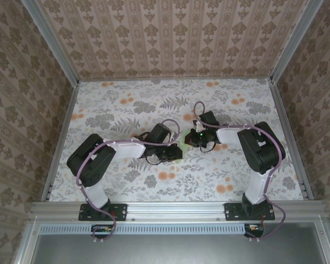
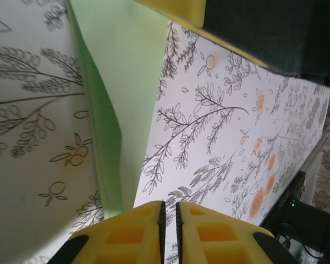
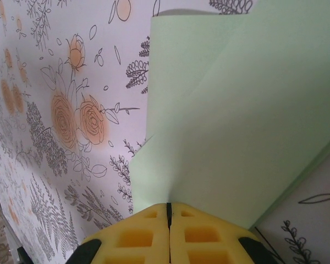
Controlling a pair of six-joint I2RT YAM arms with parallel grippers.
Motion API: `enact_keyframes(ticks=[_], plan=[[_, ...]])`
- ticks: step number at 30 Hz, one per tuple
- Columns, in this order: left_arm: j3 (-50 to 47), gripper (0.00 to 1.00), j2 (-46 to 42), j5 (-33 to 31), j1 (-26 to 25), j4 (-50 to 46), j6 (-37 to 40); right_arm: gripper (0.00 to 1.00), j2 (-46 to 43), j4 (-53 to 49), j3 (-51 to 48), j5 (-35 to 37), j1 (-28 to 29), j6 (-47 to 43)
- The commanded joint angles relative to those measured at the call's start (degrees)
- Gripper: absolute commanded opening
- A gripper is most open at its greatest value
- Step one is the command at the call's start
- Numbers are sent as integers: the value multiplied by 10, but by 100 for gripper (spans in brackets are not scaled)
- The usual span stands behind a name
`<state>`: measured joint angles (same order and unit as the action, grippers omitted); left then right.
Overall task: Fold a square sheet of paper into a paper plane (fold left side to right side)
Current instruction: Fold the wing for the fifth time at the center of the table.
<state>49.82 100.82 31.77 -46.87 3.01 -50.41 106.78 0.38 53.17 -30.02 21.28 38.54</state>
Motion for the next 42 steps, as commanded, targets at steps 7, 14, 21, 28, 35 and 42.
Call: enact_keyframes(ticks=[7, 14, 21, 28, 35, 42], plan=[[-7, 15, 32, 2, -5, 14, -13, 7, 20, -47, 8, 31, 8, -17], [-17, 15, 30, -3, -5, 21, -19, 7, 22, -55, 10, 37, 9, -21], [-40, 15, 28, -11, -3, 33, -33, 7, 23, -65, 17, 38, 9, -25], [-62, 14, 22, -9, -3, 38, -42, 7, 28, -86, 26, 47, 7, -35], [-97, 12, 4, -6, -4, 37, -48, 7, 36, -87, 34, 41, 5, -36], [-109, 12, -10, -5, -4, 38, -47, 7, 37, -79, 38, 31, 5, -37]])
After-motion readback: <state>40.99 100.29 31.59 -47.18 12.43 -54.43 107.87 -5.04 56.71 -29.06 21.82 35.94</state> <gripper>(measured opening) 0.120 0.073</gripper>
